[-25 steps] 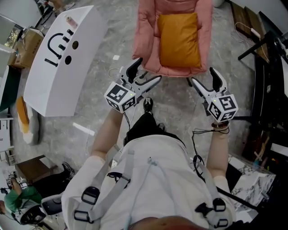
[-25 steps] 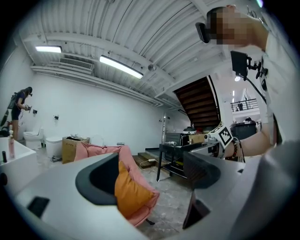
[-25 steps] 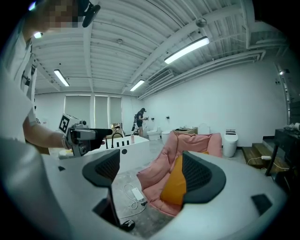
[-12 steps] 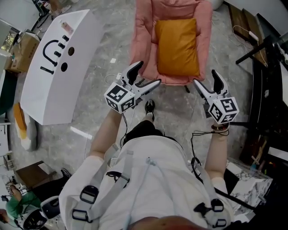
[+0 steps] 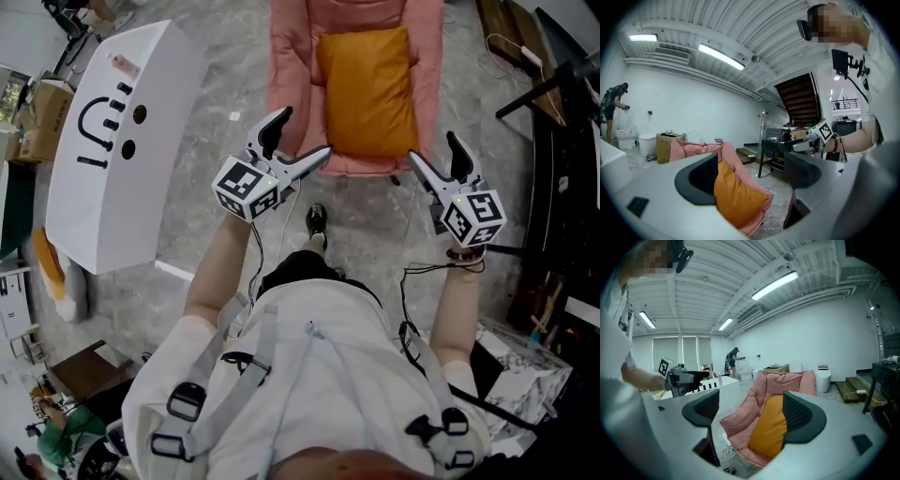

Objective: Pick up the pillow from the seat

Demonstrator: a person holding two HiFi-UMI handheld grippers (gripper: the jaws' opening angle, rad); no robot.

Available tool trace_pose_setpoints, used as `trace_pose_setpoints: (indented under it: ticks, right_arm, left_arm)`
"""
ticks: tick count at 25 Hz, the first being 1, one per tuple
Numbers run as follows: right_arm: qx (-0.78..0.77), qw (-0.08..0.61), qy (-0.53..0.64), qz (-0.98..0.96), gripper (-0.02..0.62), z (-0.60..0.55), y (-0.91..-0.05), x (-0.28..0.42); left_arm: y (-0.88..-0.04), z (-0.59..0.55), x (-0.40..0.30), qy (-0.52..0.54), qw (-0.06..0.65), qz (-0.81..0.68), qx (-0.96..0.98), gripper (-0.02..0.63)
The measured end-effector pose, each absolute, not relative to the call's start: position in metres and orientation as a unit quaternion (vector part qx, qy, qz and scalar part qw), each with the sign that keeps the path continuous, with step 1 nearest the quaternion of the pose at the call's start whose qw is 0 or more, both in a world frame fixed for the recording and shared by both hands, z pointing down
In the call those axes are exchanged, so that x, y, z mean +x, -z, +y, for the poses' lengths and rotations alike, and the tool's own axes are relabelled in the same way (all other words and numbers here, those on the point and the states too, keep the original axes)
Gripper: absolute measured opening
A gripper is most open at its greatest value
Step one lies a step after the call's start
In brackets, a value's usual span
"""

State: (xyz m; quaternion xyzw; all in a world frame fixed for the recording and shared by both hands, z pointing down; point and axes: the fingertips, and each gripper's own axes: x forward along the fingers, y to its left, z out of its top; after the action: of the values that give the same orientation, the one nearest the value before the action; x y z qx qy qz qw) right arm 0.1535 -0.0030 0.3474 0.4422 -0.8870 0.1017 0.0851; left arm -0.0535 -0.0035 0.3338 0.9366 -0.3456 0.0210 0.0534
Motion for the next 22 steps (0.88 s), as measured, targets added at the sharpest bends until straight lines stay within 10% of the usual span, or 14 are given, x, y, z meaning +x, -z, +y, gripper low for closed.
trace_pose_setpoints:
  ticks: [22]
  right_arm:
    - [0.464, 0.117, -0.118, -0.870, 0.403, -0.087, -0.346, 0.149]
  left_arm:
    - [-0.333, -0.113, -0.067, -0.020, 0.071, -0.319, 0.945, 0.426]
